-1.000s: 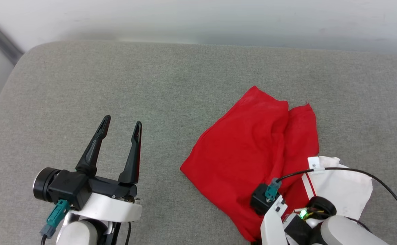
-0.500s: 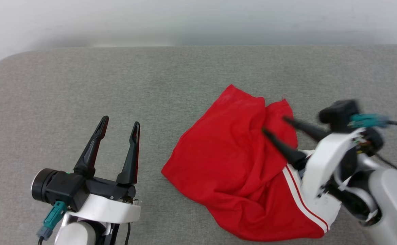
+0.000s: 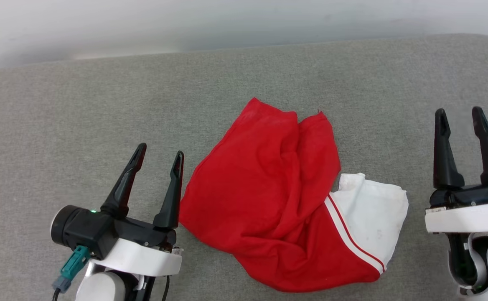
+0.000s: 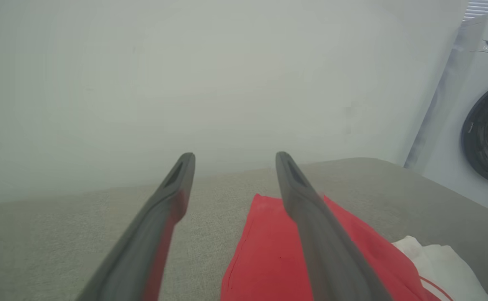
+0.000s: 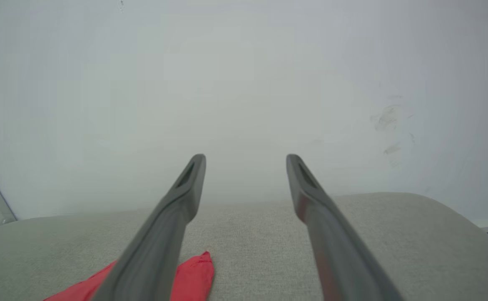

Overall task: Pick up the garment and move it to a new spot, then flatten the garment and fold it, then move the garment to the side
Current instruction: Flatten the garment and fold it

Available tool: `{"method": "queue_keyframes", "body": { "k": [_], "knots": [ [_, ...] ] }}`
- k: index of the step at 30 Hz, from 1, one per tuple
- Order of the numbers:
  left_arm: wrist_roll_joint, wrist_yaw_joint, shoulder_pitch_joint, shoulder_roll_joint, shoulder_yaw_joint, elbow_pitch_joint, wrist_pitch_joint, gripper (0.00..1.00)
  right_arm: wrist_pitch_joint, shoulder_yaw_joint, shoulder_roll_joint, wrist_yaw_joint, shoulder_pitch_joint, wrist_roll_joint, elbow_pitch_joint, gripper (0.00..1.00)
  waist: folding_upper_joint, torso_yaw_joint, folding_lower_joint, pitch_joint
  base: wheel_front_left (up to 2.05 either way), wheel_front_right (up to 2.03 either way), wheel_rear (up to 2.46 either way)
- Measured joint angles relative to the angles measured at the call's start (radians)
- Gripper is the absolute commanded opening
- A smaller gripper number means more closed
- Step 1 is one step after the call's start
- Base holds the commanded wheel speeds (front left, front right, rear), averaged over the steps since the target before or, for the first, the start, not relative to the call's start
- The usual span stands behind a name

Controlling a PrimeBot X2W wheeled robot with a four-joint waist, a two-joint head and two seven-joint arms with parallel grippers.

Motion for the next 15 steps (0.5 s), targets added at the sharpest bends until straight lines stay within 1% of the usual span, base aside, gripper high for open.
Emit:
{"method": "queue_keyframes", "body": {
  "k": [2, 5, 7, 8, 11, 15],
  "knots": [
    [-0.004, 0.0, 0.0, 0.004, -0.011, 0.006, 0.0, 1.0, -0.016, -0.009, 0.018, 0.0, 0.013, -0.01, -0.001, 1.0, 0.0, -0.007, 0.0, 0.005, 0.0, 0.0, 0.0],
    [-0.011, 0.0, -0.001, 0.021, -0.046, 0.016, 0.0, 1.0, -0.026, -0.011, 0.026, 0.0, 0.026, -0.03, 0.003, 1.0, 0.0, -0.019, 0.0, 0.012, 0.0, 0.0, 0.0],
    [-0.018, 0.0, -0.008, 0.034, -0.099, 0.027, 0.001, 1.0, -0.03, -0.007, 0.031, 0.0, 0.026, -0.037, 0.003, 1.0, 0.0, -0.026, 0.0001, 0.017, 0.0, 0.0, 0.0],
    [-0.024, 0.0, -0.016, 0.046, -0.135, 0.033, 0.02, 1.0, -0.032, -0.008, 0.035, 0.0, 0.026, -0.04, 0.002, 1.0, 0.0, -0.03, 0.0001, 0.02, 0.0, 0.0, 0.0],
    [-0.07, 0.0, -0.063, 0.063, -0.254, 0.022, 0.139, 1.0, -0.035, -0.028, 0.042, 0.0, 0.024, -0.056, 0.003, 1.0, 0.0, -0.04, 0.0, 0.028, 0.0, 0.0, 0.0],
    [-0.107, 0.0, -0.158, 0.08, -0.393, -0.003, 0.369, 1.0, -0.037, -0.045, 0.053, 0.0, 0.021, -0.067, 0.003, 1.0, 0.0, -0.054, 0.0, 0.039, 0.0, 0.0, 0.0]
  ]
}}
